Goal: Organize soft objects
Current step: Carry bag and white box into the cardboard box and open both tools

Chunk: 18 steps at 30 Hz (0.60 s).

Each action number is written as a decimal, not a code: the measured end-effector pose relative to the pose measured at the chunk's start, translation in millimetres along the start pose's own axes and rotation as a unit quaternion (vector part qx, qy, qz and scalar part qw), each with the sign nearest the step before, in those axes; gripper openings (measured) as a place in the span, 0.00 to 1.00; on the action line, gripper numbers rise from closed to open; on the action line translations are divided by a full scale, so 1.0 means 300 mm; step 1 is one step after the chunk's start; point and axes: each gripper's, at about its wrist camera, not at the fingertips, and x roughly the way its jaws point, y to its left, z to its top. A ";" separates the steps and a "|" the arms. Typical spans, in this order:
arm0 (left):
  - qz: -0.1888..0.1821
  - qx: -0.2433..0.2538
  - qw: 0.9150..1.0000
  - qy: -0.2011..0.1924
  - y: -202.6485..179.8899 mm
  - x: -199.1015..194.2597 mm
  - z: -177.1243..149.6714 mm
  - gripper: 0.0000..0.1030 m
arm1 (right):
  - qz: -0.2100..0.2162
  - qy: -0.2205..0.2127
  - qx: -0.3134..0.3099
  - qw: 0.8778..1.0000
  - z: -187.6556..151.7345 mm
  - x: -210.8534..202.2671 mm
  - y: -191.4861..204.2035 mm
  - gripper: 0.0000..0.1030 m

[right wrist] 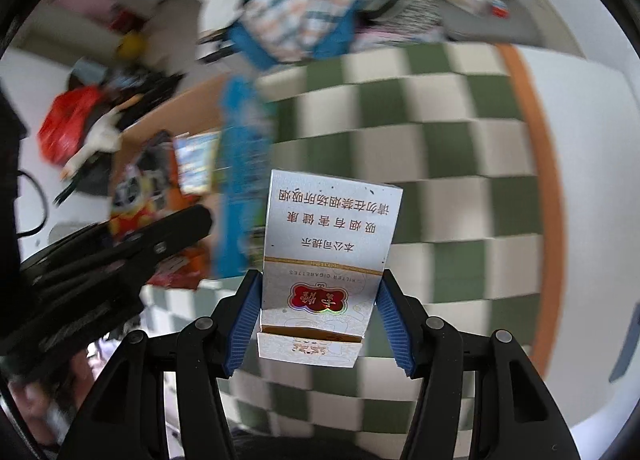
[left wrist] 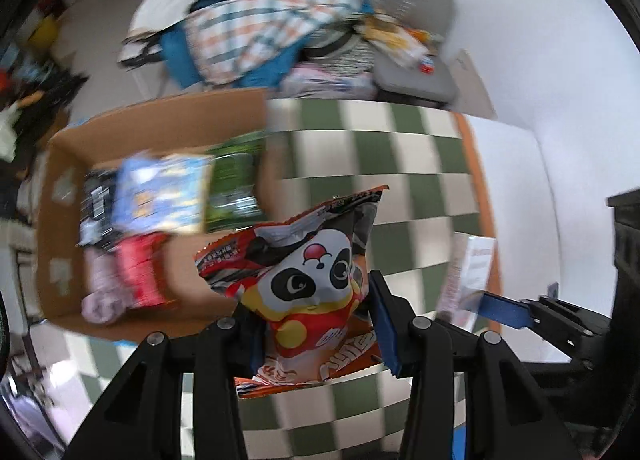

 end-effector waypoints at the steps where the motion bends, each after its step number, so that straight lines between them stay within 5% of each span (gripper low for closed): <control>1: 0.003 -0.011 1.000 0.003 0.060 -0.007 -0.004 0.40 | 0.005 0.001 -0.013 1.000 -0.007 0.001 0.067 0.58; 9: -0.016 -0.081 0.995 0.060 0.415 0.096 0.002 0.40 | 0.003 0.028 -0.057 0.998 0.052 0.233 0.460 0.58; 18: -0.089 -0.114 0.981 0.127 0.513 0.244 0.044 0.41 | -0.036 0.058 -0.057 0.996 0.139 0.500 0.541 0.58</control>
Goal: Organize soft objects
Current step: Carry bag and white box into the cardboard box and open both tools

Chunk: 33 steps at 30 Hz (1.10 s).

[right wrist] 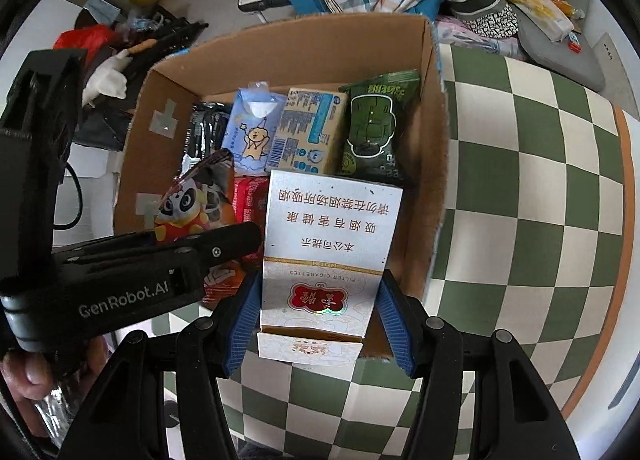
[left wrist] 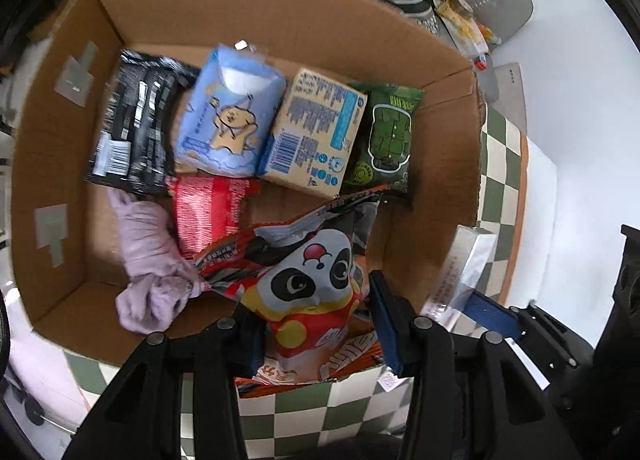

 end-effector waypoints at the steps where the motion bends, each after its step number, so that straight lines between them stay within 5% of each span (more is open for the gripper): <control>1: -0.003 -0.002 1.000 0.004 0.003 0.008 0.005 0.41 | -0.001 0.003 0.003 1.000 0.010 0.028 -0.005 0.58; 8: -0.024 -0.018 0.999 0.038 0.003 0.056 0.031 0.45 | -0.004 0.020 0.020 1.000 0.002 0.052 -0.028 0.59; 14: -0.023 -0.005 0.999 0.024 -0.016 0.032 0.032 0.71 | -0.013 0.020 0.027 0.999 -0.015 0.026 -0.047 0.71; 19: -0.002 0.008 1.000 0.000 -0.008 -0.033 0.016 0.75 | -0.023 0.019 0.026 0.999 -0.032 -0.004 -0.056 0.74; 21: 0.004 0.011 1.000 -0.012 0.001 -0.061 0.004 0.90 | -0.029 0.015 0.026 0.999 -0.040 -0.020 -0.059 0.75; 27: 0.052 0.020 0.996 -0.063 0.024 -0.140 -0.060 0.96 | -0.053 -0.001 0.025 0.998 -0.070 -0.061 -0.060 0.82; 33: 0.128 0.033 0.982 -0.133 0.023 -0.210 -0.125 0.97 | -0.086 -0.020 0.020 0.996 -0.105 -0.082 -0.046 0.94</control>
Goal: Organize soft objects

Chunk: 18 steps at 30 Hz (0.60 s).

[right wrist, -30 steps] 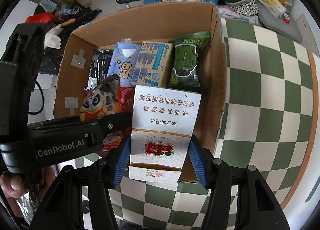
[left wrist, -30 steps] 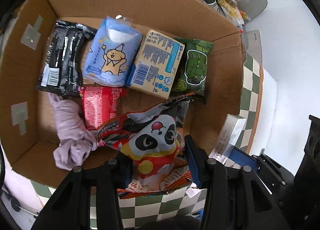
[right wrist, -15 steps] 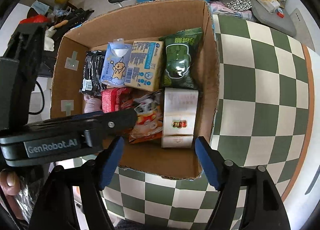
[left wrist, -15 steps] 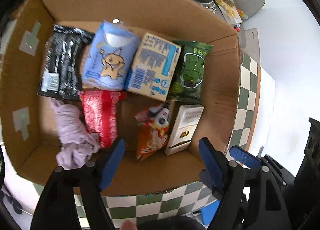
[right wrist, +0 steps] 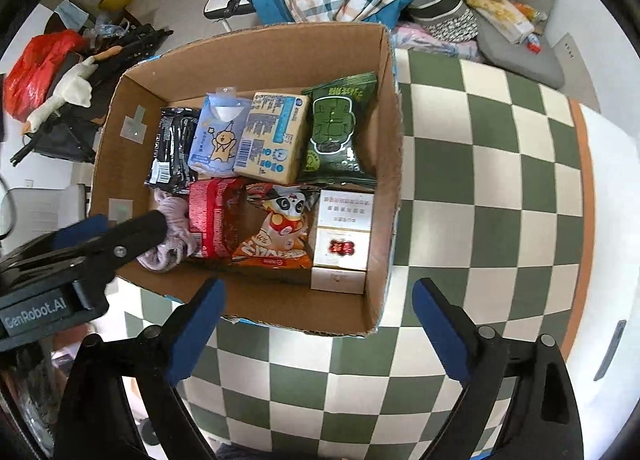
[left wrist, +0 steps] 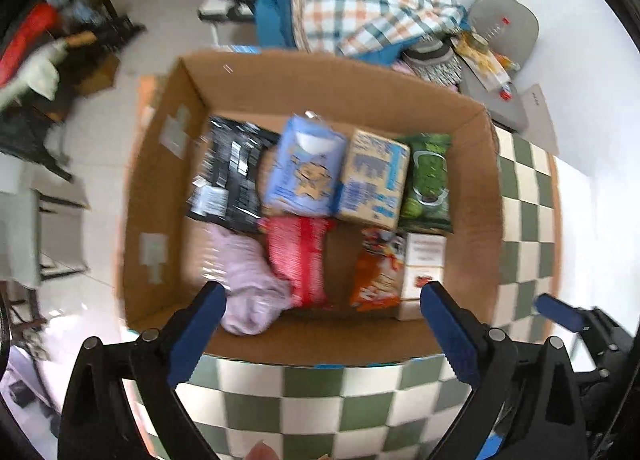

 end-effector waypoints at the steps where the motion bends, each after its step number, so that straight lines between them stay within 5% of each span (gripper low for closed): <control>1: 0.012 0.000 1.000 -0.011 0.005 -0.013 -0.007 0.97 | -0.003 -0.003 0.001 1.000 -0.004 -0.003 0.000 0.95; 18: 0.063 -0.009 0.994 -0.085 0.018 -0.129 -0.076 0.99 | -0.050 -0.060 0.014 0.997 -0.060 -0.086 -0.025 1.00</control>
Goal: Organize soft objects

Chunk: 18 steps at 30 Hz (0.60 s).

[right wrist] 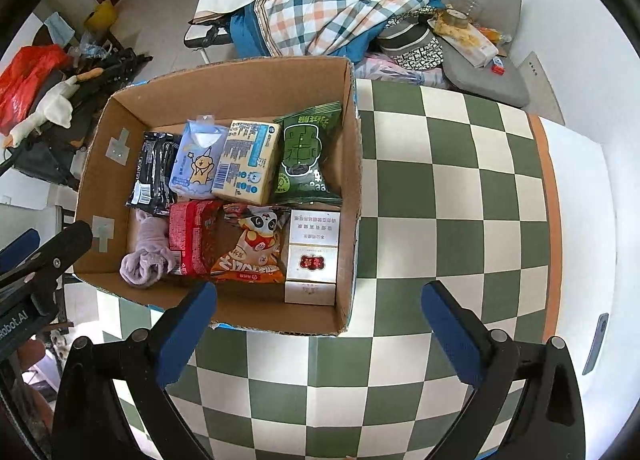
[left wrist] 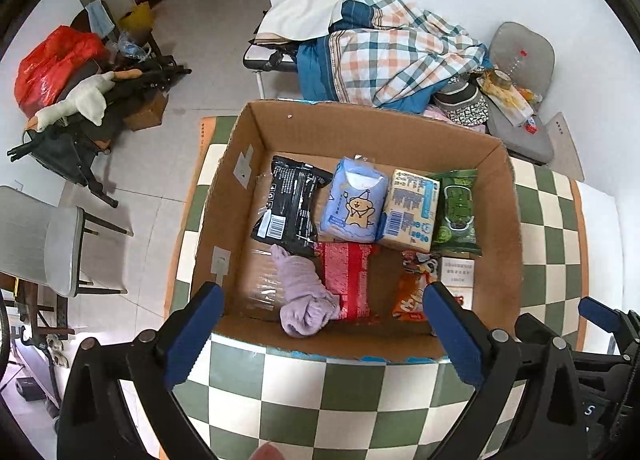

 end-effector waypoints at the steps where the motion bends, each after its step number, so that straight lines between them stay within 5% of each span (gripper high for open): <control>1: -0.003 -0.001 1.000 -0.004 -0.002 -0.022 -0.006 0.99 | 0.000 -0.001 0.000 1.000 -0.005 -0.007 -0.002 1.00; 6: -0.006 0.007 0.999 -0.036 -0.022 -0.192 -0.058 0.99 | 0.010 -0.026 0.001 1.000 -0.058 -0.122 -0.025 1.00; 18: -0.013 0.009 0.992 -0.122 -0.028 -0.625 -0.192 0.99 | 0.026 -0.153 0.004 0.988 -0.327 -0.666 -0.084 1.00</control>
